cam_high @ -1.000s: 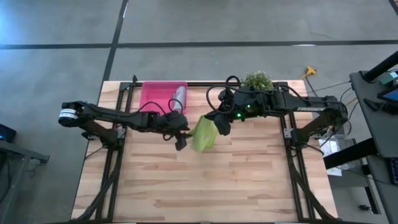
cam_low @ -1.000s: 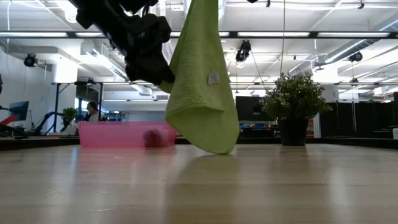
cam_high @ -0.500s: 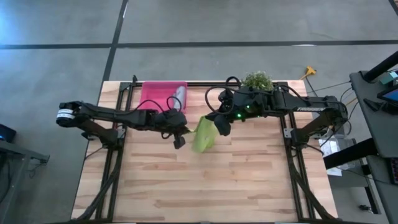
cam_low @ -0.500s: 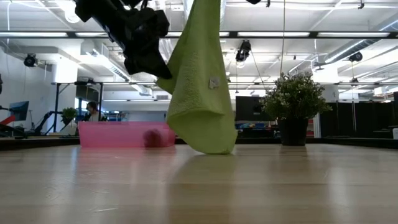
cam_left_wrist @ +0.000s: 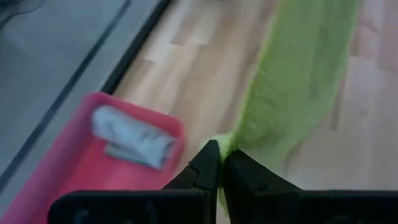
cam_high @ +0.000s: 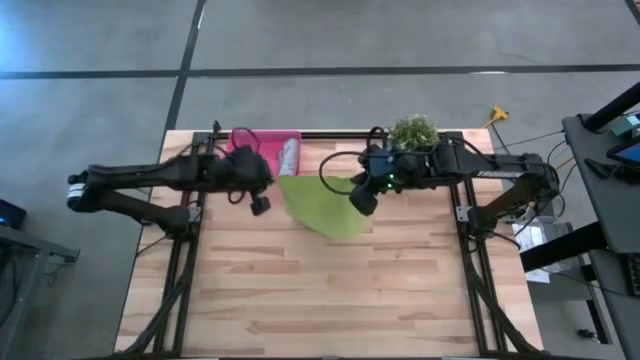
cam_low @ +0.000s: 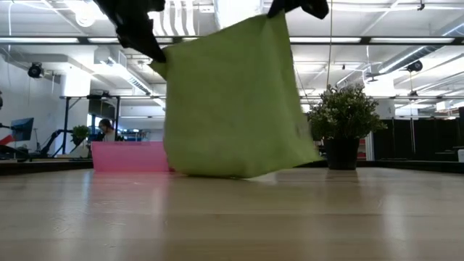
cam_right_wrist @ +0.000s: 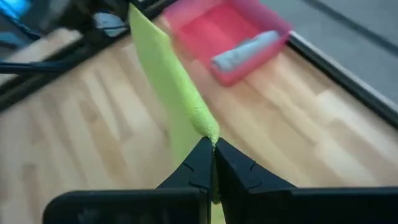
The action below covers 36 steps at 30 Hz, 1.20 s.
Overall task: Roll microfiber towels into tight, uniform cylinder then place into a basket
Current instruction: Roll the green microfiber cloth
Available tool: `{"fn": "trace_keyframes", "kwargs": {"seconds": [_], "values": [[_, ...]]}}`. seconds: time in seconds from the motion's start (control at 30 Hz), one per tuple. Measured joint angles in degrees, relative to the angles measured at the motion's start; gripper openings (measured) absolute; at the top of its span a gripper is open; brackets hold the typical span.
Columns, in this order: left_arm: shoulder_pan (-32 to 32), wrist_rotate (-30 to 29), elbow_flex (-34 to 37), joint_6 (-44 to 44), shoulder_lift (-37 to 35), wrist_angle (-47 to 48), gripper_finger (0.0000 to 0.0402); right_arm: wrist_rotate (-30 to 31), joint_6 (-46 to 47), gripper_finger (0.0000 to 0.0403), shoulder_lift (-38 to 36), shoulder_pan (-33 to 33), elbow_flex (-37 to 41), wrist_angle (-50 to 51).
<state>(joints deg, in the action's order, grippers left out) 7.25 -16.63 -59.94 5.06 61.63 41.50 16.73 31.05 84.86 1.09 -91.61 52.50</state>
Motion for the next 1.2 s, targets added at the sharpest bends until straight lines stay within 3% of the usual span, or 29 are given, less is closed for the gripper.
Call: {"fn": "trace_keyframes", "kwargs": {"seconds": [0.33, 0.53, 0.67, 0.9, 1.2], "values": [[5.92, -0.09, -9.39, -2.52, -2.17, 4.29, 0.0, 0.28, -6.4, 0.0009, -0.21, -1.54, 0.0, 0.43], [3.66, 9.06, -12.19, 5.92, -2.05, 11.92, 0.0, -5.74, -5.36, 0.0009, 0.0, 1.9, 0.28, 5.14], [-0.42, 13.21, -9.57, 12.24, -2.23, 15.14, 0.0, -6.46, -3.27, 0.0009, 0.39, 5.54, 2.89, 5.07], [-10.97, 13.61, -1.91, 23.31, -0.54, 11.24, 0.0, -6.7, 5.89, 0.0009, 0.39, 12.12, 15.21, -2.03], [-23.86, 17.24, 8.09, 39.16, 4.99, -2.36, 0.0, -12.95, 19.82, 0.0009, 0.45, 22.02, 33.27, -27.59]]}}
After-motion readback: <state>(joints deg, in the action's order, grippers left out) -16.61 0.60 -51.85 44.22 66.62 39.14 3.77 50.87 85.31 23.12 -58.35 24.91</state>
